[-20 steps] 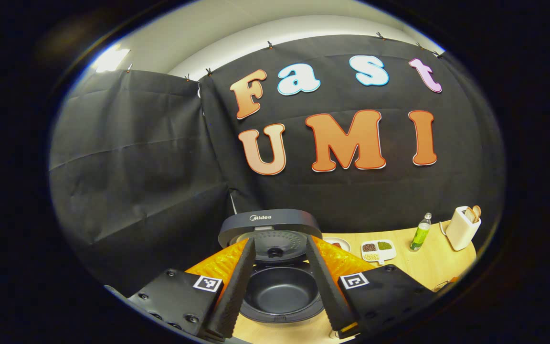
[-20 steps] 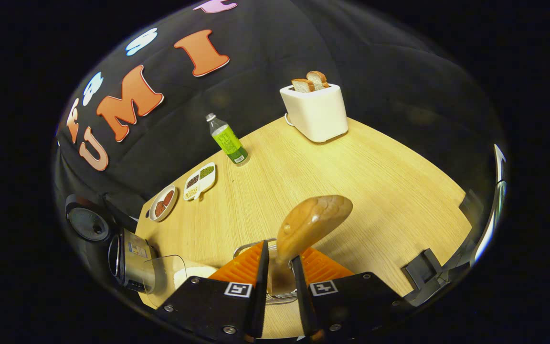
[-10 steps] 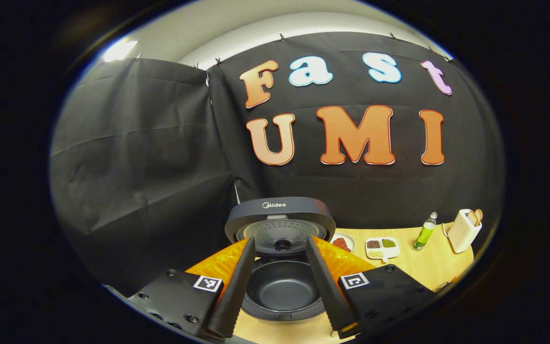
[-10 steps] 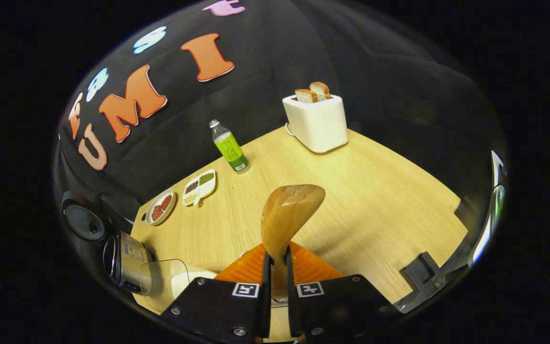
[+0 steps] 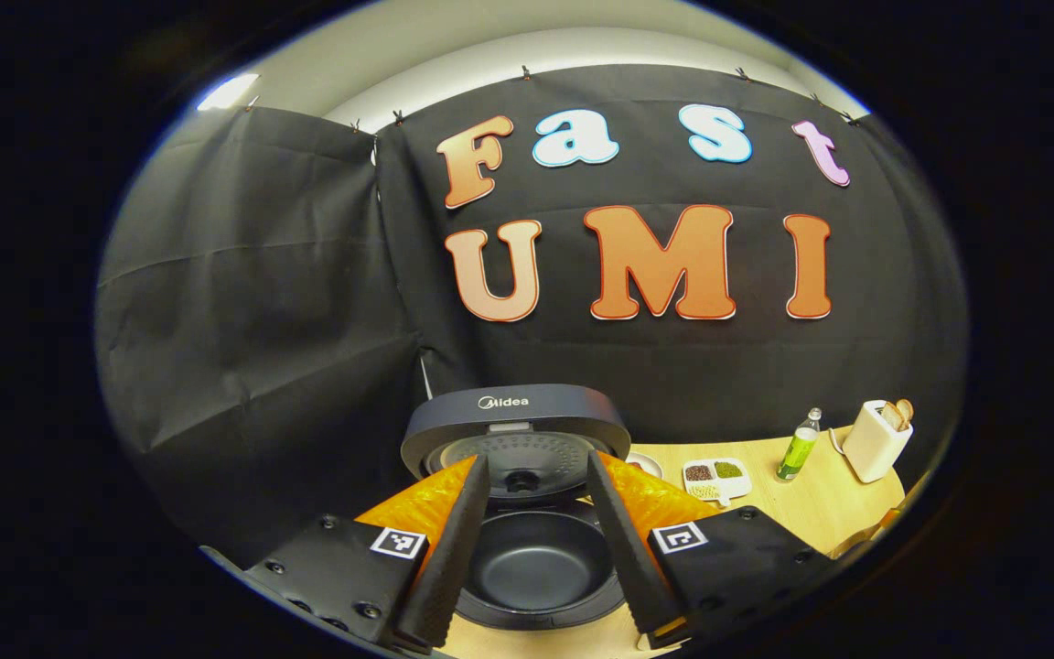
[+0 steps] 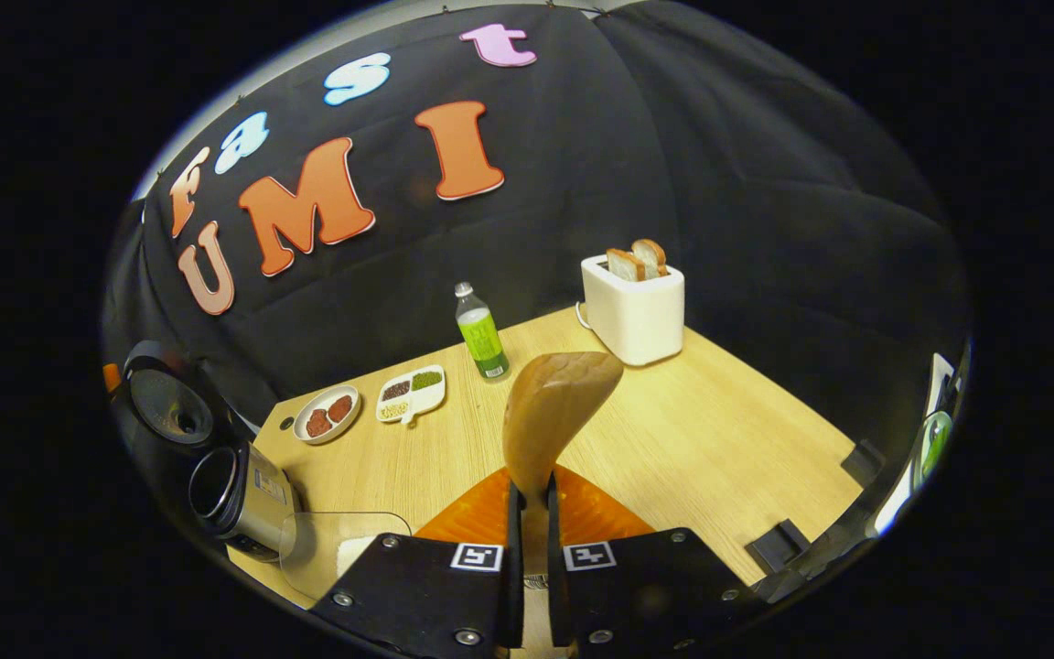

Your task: Close the left gripper, press the button to open the rice cooker; take a wooden spoon from the chopstick holder with the right hand, scoop a spoonful of rice and pour it into the rice cooker, then put the wooden spoon back into the chopstick holder.

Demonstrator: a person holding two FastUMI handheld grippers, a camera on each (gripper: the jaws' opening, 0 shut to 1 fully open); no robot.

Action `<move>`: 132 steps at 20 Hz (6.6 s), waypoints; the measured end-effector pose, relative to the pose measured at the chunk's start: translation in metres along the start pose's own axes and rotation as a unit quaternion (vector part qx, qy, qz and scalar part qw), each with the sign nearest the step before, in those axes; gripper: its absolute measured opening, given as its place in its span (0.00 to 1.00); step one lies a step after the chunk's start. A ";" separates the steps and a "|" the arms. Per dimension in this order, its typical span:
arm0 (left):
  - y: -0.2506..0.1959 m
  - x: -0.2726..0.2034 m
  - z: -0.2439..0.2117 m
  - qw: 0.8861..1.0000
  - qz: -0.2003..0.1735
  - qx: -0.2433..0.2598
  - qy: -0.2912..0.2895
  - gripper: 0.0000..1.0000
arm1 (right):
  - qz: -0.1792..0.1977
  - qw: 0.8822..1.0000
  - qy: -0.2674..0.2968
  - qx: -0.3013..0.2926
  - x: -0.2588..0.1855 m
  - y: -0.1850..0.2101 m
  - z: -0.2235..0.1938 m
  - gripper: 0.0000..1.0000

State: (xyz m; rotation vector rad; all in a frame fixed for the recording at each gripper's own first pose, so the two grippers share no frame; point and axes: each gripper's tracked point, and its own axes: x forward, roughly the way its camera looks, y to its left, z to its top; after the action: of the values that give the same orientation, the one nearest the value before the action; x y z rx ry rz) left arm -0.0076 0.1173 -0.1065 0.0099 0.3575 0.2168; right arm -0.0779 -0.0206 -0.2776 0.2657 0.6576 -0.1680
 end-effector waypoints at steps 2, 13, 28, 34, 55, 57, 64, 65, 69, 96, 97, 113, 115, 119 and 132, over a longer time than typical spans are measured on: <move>0.003 0.005 0.001 1.000 -0.005 0.002 -0.006 0.77 | 0.017 1.000 -0.023 0.001 -0.011 0.019 0.019 0.10; 0.028 0.034 -0.008 0.999 -0.043 -0.011 -0.008 0.77 | 0.082 0.996 -0.015 -0.013 -0.035 0.117 -0.005 0.10; 0.064 0.038 -0.034 0.998 -0.056 0.014 0.007 0.77 | 0.006 0.973 -0.004 -0.232 -0.014 0.143 -0.097 0.08; 0.067 0.037 -0.043 0.998 -0.062 0.020 0.018 0.77 | -0.003 0.980 -0.001 -0.197 -0.003 0.142 -0.123 0.08; 0.078 0.035 -0.054 0.998 -0.049 0.023 0.041 0.77 | 0.009 0.996 0.072 0.047 0.010 0.157 -0.151 0.08; 0.079 0.034 -0.056 0.998 -0.047 0.023 0.043 0.77 | 0.021 0.996 0.077 0.049 0.008 0.169 -0.154 0.08; 0.093 0.036 -0.060 0.998 -0.038 0.024 0.045 0.77 | 0.043 0.994 0.092 0.051 0.008 0.186 -0.159 0.08; 0.096 0.035 -0.061 0.998 -0.037 0.024 0.045 0.77 | 0.045 0.992 0.097 0.062 0.008 0.187 -0.158 0.08; 0.096 0.037 -0.062 0.998 -0.036 0.025 0.046 0.70 | 0.062 0.986 0.117 0.101 0.006 0.192 -0.160 0.08; 0.061 0.032 -0.049 0.999 -0.025 0.017 0.041 0.77 | 0.215 0.853 0.182 0.439 0.002 0.142 -0.107 0.08; 0.058 0.031 -0.046 0.999 -0.025 0.016 0.038 0.77 | 0.223 0.845 0.184 0.449 0.001 0.142 -0.102 0.07; 0.086 0.010 -0.041 0.998 0.056 -0.034 0.019 0.77 | 0.320 0.759 0.231 0.518 -0.002 0.203 -0.024 0.08; 0.098 0.006 -0.044 0.996 0.073 -0.038 0.018 0.77 | 0.333 0.751 0.246 0.514 -0.003 0.226 -0.022 0.08; 0.129 -0.008 -0.042 0.994 0.106 -0.034 0.005 0.70 | 0.356 0.743 0.272 0.497 -0.004 0.273 -0.018 0.07; 0.214 -0.029 -0.072 0.984 0.171 -0.045 0.018 0.70 | 0.362 0.771 0.322 0.413 0.000 0.392 -0.049 0.08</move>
State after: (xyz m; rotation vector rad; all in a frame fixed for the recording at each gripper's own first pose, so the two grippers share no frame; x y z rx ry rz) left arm -0.1042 0.3185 -0.1536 -0.0208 0.3802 0.5740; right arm -0.0136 0.3675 -0.2404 1.4630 1.0865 0.4275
